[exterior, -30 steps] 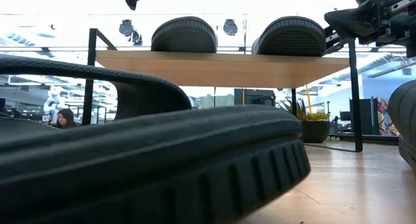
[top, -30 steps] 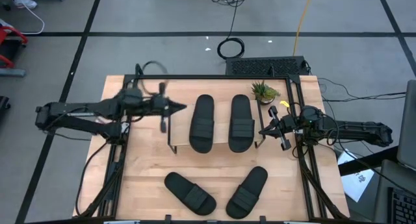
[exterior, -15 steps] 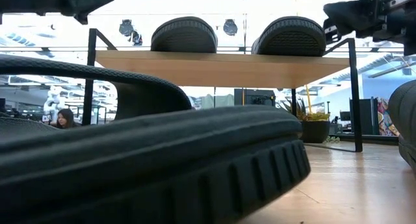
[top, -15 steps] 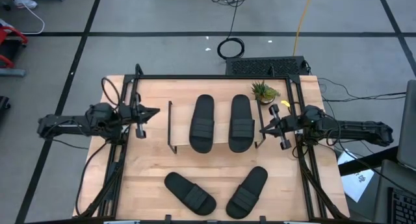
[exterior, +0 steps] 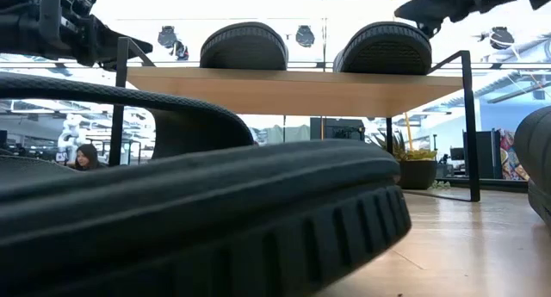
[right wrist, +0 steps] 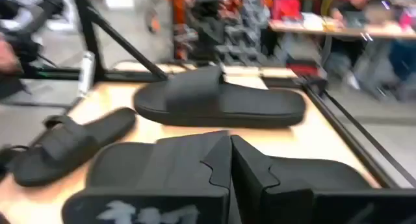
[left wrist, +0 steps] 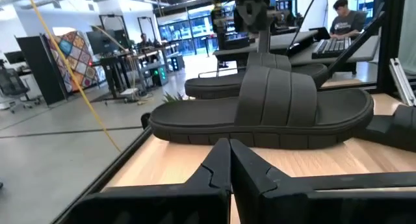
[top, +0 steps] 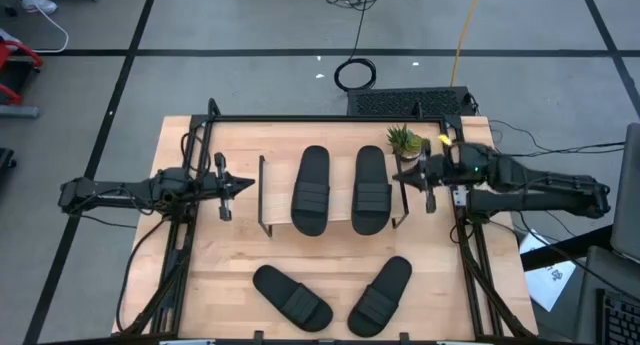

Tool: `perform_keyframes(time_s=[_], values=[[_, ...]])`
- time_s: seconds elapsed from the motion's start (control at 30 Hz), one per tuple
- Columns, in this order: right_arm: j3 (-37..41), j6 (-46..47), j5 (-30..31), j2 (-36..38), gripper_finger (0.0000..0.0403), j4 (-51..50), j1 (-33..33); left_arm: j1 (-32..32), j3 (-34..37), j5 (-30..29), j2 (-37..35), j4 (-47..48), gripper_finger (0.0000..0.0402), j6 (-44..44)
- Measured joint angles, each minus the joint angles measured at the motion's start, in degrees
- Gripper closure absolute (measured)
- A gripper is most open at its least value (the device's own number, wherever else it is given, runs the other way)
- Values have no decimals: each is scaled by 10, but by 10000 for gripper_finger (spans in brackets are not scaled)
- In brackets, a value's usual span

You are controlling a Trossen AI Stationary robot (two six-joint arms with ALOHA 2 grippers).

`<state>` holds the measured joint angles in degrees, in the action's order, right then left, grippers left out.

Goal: Pick and place slides into the shelf
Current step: Adjust the black slide from the shelf

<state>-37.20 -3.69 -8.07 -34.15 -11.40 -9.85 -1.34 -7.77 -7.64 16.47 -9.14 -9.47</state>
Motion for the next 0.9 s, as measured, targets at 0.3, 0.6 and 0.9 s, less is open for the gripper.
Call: perform_keyframes(time_s=[0.3, 0.6, 0.9], values=[[-161, 47, 69, -137, 403, -255, 2, 0, 2, 1, 0, 3, 400, 6], [-215, 65, 151, -227, 403, -343, 48, 0, 2, 1, 0, -5, 390, 6], [-274, 85, 136, -207, 403, -388, 56, 0, 2, 1, 0, -1, 399, 7]])
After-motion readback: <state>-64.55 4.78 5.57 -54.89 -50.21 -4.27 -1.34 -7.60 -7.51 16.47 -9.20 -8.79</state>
